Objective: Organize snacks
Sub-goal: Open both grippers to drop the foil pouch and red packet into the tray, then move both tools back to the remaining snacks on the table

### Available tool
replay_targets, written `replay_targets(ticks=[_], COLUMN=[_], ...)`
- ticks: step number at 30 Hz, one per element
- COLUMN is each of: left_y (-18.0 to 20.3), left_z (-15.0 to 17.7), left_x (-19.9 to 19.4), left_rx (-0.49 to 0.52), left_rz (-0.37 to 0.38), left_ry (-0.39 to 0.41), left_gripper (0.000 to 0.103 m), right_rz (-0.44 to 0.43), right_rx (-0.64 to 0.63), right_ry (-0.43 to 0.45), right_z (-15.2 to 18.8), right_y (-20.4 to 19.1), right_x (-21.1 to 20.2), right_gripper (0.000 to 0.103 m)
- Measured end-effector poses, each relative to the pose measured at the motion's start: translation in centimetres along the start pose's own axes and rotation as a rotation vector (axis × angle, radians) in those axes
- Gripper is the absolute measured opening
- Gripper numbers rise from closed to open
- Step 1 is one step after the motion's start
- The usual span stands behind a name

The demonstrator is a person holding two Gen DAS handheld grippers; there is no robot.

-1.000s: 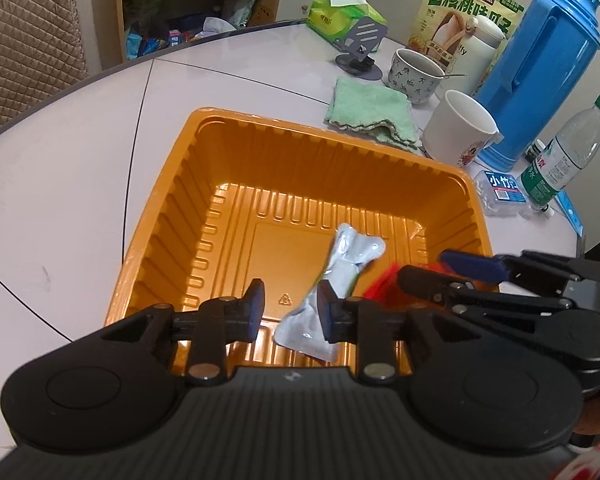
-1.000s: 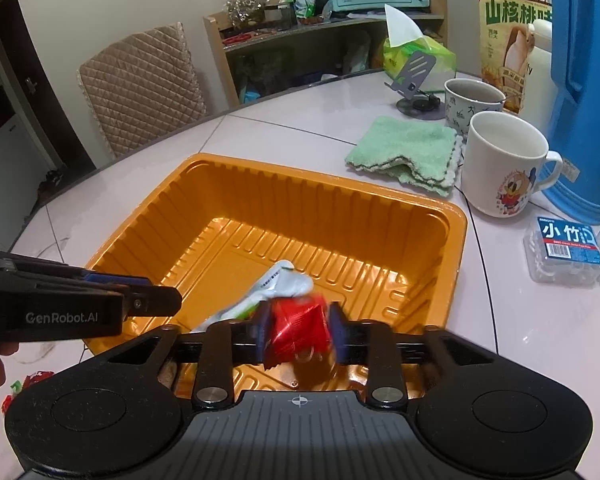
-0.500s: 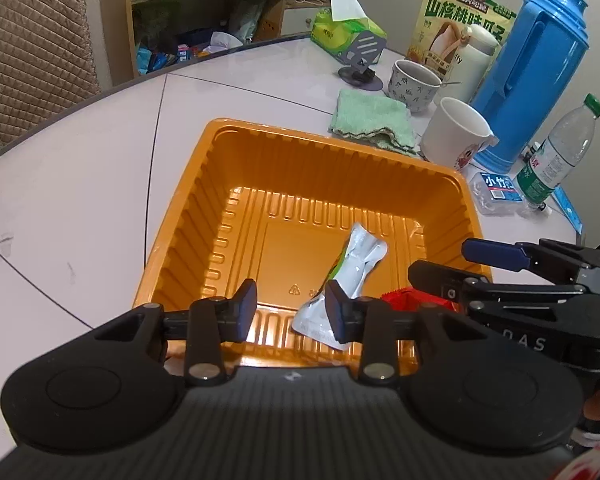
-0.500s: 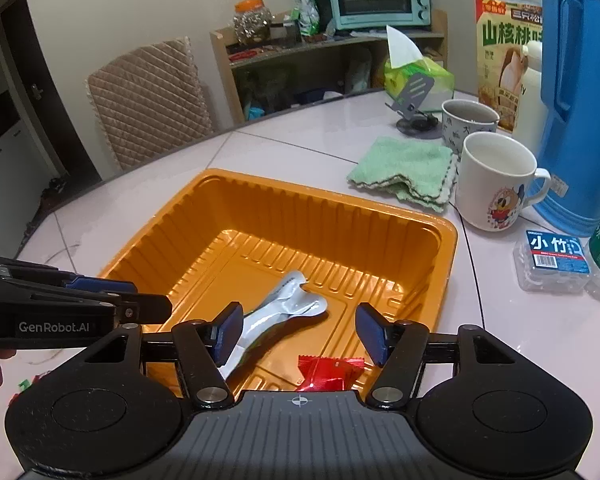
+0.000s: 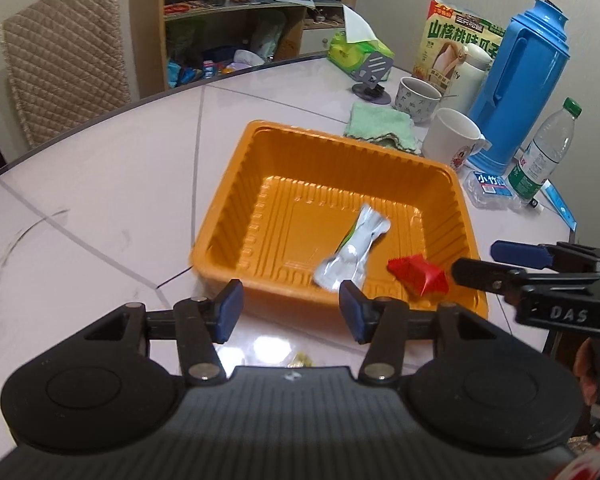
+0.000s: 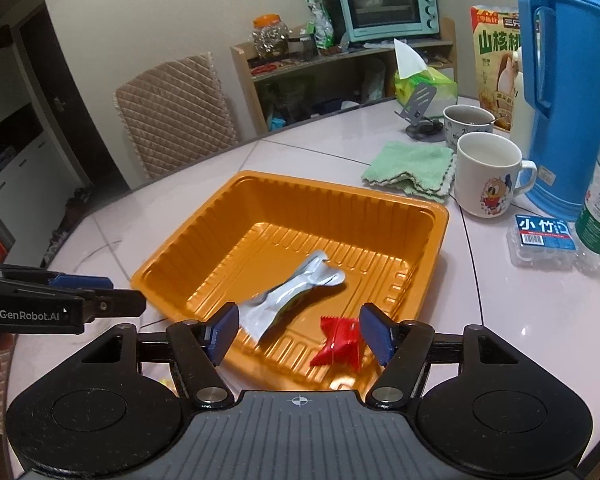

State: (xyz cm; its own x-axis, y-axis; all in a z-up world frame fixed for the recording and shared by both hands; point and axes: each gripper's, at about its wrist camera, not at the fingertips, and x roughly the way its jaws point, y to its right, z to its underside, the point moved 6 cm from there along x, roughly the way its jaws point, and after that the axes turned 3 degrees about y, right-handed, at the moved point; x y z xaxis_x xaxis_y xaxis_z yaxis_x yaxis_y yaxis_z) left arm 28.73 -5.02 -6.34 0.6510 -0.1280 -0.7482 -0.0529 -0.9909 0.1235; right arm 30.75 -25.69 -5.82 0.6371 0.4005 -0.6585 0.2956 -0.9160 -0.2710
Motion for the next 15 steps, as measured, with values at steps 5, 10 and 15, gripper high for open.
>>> replay_targets(ticks=[5,10,15], left_y=[-0.9,-2.0,-3.0], left_z=[2.0,4.2,6.9], left_x=[-2.8,-5.2,-6.7], left_rx=[-0.034,-0.06,-0.078], left_rz=[-0.025,-0.073,-0.11], left_ry=[0.016,0.035,0.02], left_gripper=[0.052,0.058,0.058], right_rz=[-0.034,-0.079,-0.136], right_rx=[-0.013,-0.037,-0.082], right_ry=[-0.002,-0.017,-0.045], right_z=[1.2,2.9,5.1], right_y=[-1.1,-2.7,-5.0], right_x=[-1.9,-3.1,-3.5], right_gripper=[0.068,0.069,0.069])
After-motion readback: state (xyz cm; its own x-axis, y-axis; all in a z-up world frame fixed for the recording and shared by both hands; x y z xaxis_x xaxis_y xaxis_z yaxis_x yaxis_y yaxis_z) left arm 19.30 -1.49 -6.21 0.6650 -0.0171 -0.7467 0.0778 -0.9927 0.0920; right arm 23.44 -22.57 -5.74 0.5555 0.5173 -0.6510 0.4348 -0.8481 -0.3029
